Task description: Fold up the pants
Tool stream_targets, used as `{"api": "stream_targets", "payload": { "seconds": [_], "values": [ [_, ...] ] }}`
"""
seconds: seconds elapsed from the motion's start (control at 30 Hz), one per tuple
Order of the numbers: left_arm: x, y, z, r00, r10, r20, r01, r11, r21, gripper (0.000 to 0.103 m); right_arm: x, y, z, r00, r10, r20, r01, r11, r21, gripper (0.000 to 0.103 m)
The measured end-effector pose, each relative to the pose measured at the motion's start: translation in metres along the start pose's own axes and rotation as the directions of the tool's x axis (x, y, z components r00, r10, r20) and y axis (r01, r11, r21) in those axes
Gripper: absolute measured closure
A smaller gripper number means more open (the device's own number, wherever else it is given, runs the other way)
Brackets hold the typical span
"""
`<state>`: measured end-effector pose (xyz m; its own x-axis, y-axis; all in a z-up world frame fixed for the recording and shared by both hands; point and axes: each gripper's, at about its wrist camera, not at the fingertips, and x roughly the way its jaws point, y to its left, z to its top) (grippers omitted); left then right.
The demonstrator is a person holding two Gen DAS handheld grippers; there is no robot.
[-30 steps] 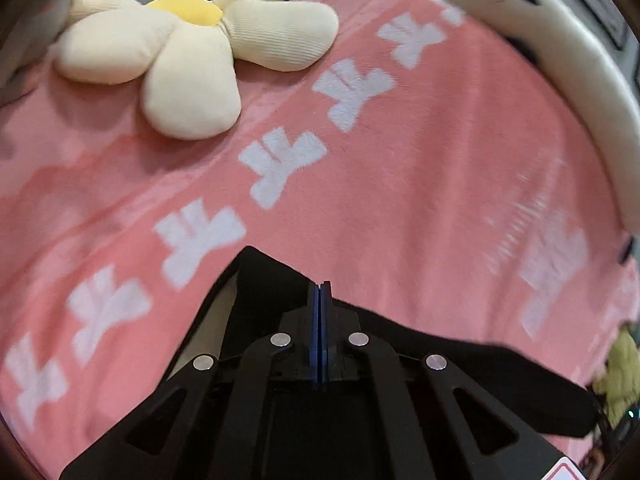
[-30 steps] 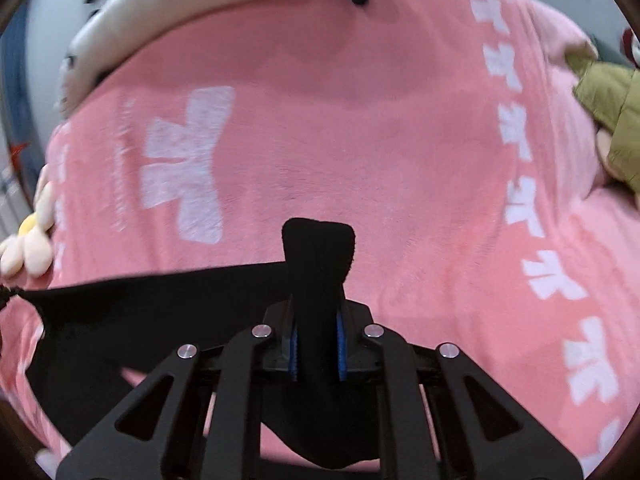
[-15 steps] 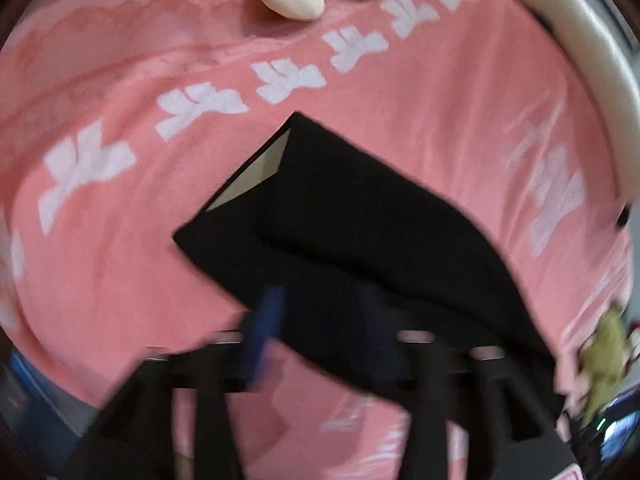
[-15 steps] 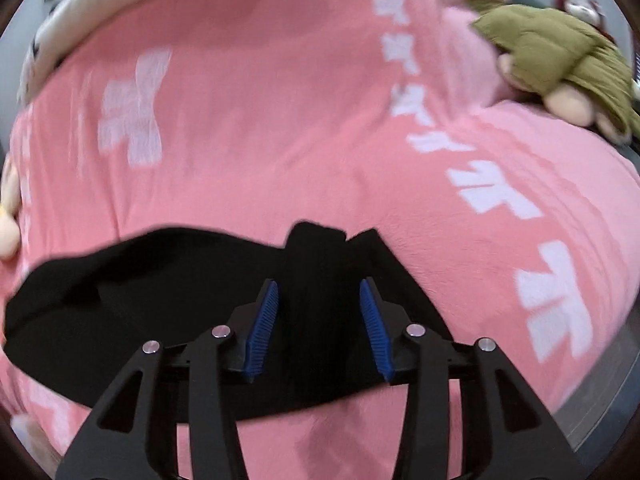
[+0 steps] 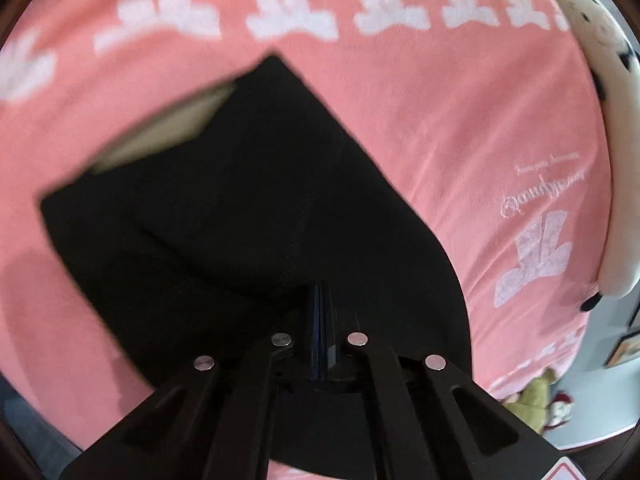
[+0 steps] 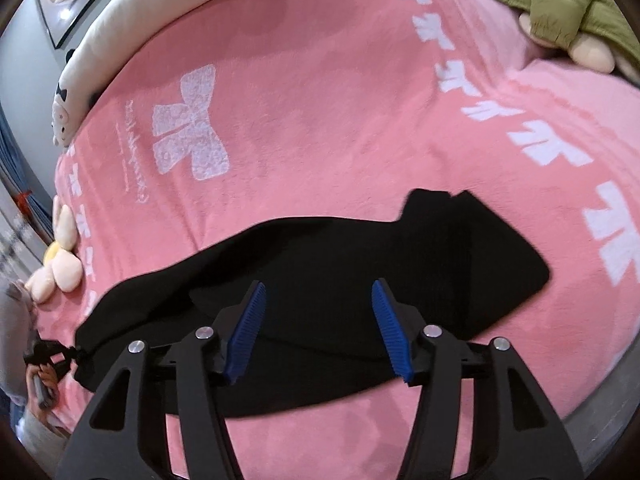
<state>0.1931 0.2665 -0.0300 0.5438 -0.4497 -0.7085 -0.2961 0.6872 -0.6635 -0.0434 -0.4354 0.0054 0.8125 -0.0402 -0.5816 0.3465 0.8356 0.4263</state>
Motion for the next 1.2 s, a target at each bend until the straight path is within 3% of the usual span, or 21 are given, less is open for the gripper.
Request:
{"api": "stream_targets", "payload": {
  "seconds": [0.1, 0.23, 0.27, 0.3, 0.37, 0.53, 0.57, 0.6, 0.63, 0.67, 0.7, 0.73, 0.77, 0.87, 0.97, 1.03, 1.13, 1.2],
  "values": [
    [-0.013, -0.004, 0.0, 0.999, 0.035, 0.026, -0.036, 0.998, 0.049, 0.103, 0.023, 0.002, 0.013, 0.999, 0.019, -0.035, -0.018, 0.999, 0.05, 0.049],
    [-0.012, 0.0, 0.001, 0.999, 0.006, -0.033, -0.005, 1.0, 0.014, 0.1, 0.046, 0.009, 0.024, 0.995, 0.085, -0.047, -0.079, 0.99, 0.117, 0.048],
    [-0.009, -0.001, 0.0, 0.999, 0.008, -0.046, -0.007, 1.0, 0.013, 0.085, 0.051, 0.014, 0.025, 0.993, 0.109, -0.055, -0.102, 0.987, 0.121, 0.048],
    [-0.01, 0.003, 0.0, 0.998, 0.013, -0.057, -0.012, 1.0, 0.015, 0.058, 0.06, 0.022, 0.026, 0.988, 0.138, -0.072, -0.128, 0.984, 0.126, 0.048],
    [-0.003, 0.007, -0.002, 0.997, 0.033, -0.066, -0.034, 0.999, -0.007, 0.036, 0.073, 0.031, 0.026, 0.978, 0.183, -0.099, -0.166, 0.974, 0.156, 0.048],
    [0.016, 0.012, 0.003, 0.999, 0.017, -0.05, -0.021, 0.997, -0.076, 0.039, 0.12, 0.051, 0.032, 0.956, 0.239, -0.168, -0.202, 0.957, 0.21, 0.045],
    [0.017, 0.012, 0.005, 0.999, 0.019, -0.039, -0.022, 0.997, -0.08, 0.047, 0.132, 0.053, 0.033, 0.95, 0.253, -0.182, -0.208, 0.95, 0.234, 0.037],
    [0.017, 0.012, 0.007, 0.999, 0.02, -0.028, -0.022, 0.996, -0.084, 0.075, 0.142, 0.054, 0.035, 0.944, 0.266, -0.198, -0.213, 0.944, 0.252, 0.033],
    [0.017, 0.011, 0.011, 0.999, 0.022, -0.026, -0.024, 0.997, -0.074, 0.093, 0.157, 0.057, 0.036, 0.944, 0.248, -0.217, -0.188, 0.946, 0.263, 0.033],
    [0.016, 0.012, 0.014, 1.0, 0.008, -0.028, -0.01, 0.998, -0.069, 0.097, 0.17, 0.061, 0.039, 0.951, 0.2, -0.235, -0.143, 0.96, 0.239, 0.047],
    [0.012, 0.012, 0.018, 1.0, -0.002, -0.017, 0.0, 0.997, -0.075, 0.098, 0.178, 0.064, 0.039, 0.953, 0.181, -0.243, -0.131, 0.969, 0.211, 0.085],
    [0.005, 0.011, 0.021, 1.0, -0.004, 0.003, 0.004, 0.997, -0.076, 0.098, 0.185, 0.07, 0.042, 0.957, 0.149, -0.251, -0.108, 0.98, 0.17, 0.1],
    [-0.005, 0.007, 0.025, 1.0, -0.017, 0.02, 0.018, 0.998, -0.052, 0.098, 0.185, 0.075, 0.044, 0.962, 0.134, -0.237, -0.098, 0.983, 0.156, 0.099],
    [-0.045, -0.004, 0.025, 0.997, -0.05, 0.056, 0.048, 0.998, 0.029, 0.098, 0.137, 0.103, 0.044, 0.969, 0.218, -0.117, -0.213, 0.976, 0.053, 0.1],
    [-0.075, -0.001, 0.017, 0.997, -0.004, 0.074, -0.003, 0.995, 0.098, 0.098, 0.075, 0.119, 0.015, 0.975, 0.211, -0.069, -0.218, 0.97, -0.11, 0.1],
    [-0.073, 0.011, 0.008, 0.994, 0.091, 0.059, -0.099, 0.985, 0.14, 0.098, 0.059, 0.101, -0.019, 0.983, 0.159, -0.09, -0.171, 0.976, -0.136, 0.099],
    [-0.049, 0.035, -0.002, 0.984, 0.18, -0.002, -0.178, 0.977, 0.116, 0.097, 0.072, 0.057, -0.067, 0.971, 0.069, -0.227, -0.089, 0.993, -0.079, 0.09],
    [-0.04, 0.044, -0.009, 0.978, 0.207, -0.006, -0.206, 0.974, 0.096, 0.095, 0.062, 0.041, -0.081, 0.969, 0.058, -0.239, -0.068, 0.997, -0.034, 0.09]
  ]
}}
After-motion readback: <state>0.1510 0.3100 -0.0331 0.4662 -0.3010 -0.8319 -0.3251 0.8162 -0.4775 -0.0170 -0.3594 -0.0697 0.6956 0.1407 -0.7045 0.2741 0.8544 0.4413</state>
